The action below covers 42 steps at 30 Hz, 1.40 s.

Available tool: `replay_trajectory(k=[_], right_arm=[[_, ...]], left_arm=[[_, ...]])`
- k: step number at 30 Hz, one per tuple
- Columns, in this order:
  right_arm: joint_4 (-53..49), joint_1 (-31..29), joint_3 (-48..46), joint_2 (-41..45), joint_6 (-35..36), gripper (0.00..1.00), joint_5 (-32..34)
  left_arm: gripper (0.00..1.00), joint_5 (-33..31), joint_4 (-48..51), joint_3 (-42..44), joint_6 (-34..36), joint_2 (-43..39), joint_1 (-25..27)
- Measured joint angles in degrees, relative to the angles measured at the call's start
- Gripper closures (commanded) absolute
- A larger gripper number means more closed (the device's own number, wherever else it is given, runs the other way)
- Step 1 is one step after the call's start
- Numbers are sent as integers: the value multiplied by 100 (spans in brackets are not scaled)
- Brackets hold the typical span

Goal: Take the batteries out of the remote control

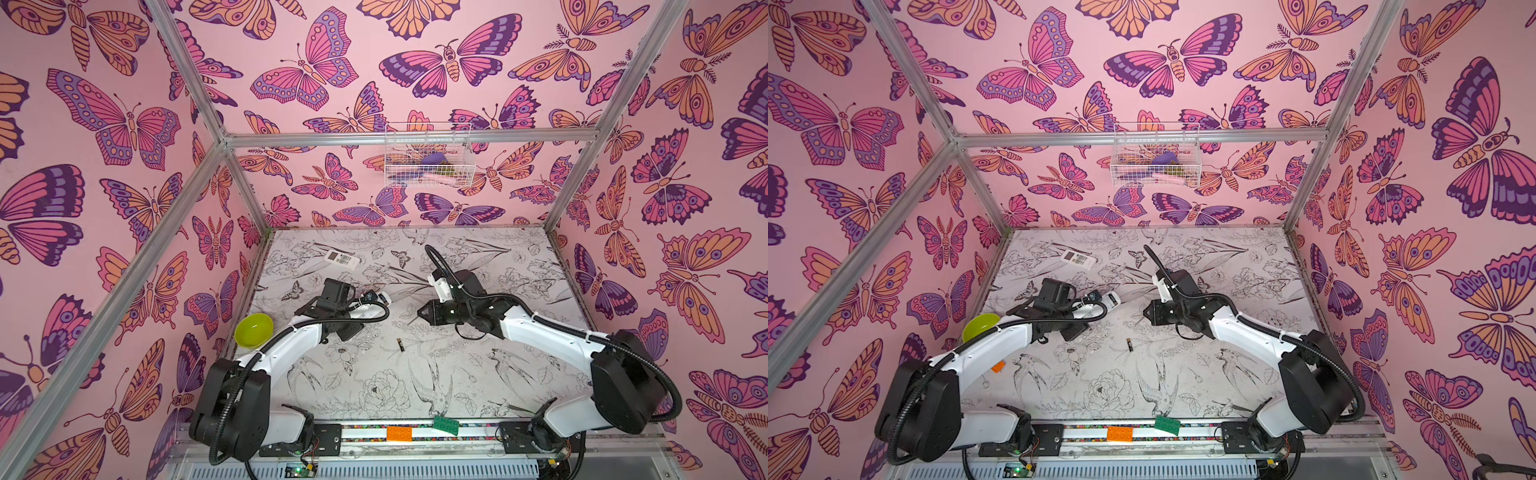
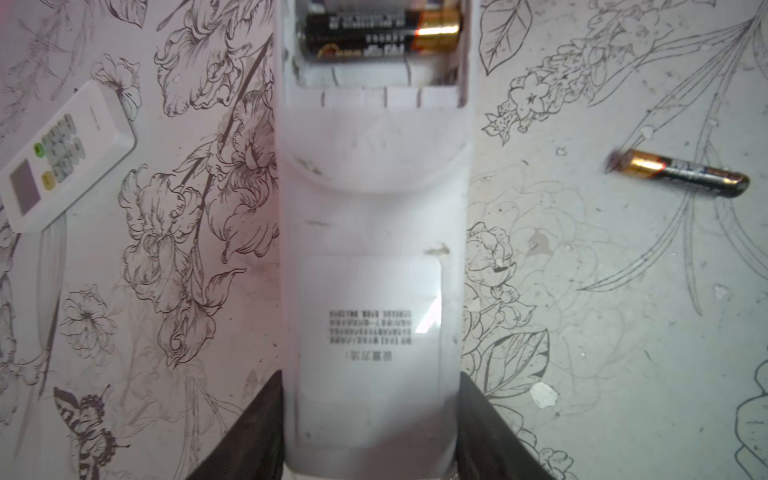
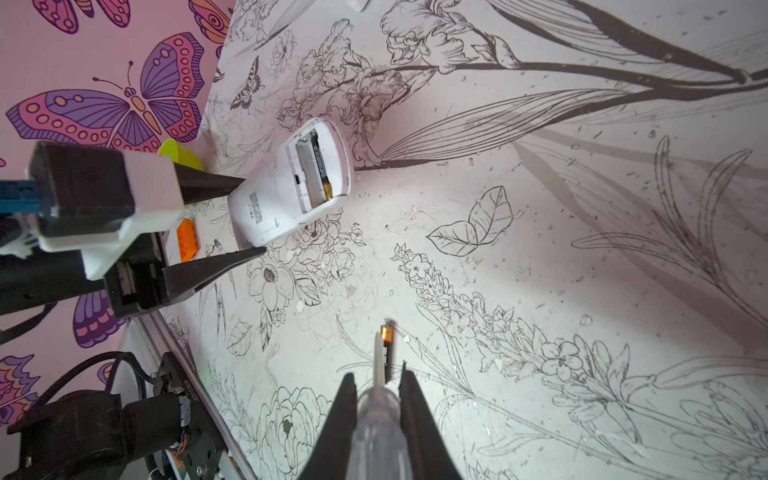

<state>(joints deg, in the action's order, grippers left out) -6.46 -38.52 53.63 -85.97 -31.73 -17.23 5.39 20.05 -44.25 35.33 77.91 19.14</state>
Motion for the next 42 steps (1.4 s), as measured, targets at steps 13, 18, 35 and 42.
replay_trajectory(k=[13,18,35,42], right_arm=[[468,-17,-103,-111,-24,100,136],[501,-17,-280,-114,-37,100,203],[621,-35,-328,-81,-42,100,313],[562,-157,-59,-409,-37,100,330]], left_arm=[[95,225,-7,-2,-258,715,0],[84,236,-7,-2,-284,876,0],[19,260,-105,31,-339,820,0],[4,483,-203,269,-219,-35,-122]])
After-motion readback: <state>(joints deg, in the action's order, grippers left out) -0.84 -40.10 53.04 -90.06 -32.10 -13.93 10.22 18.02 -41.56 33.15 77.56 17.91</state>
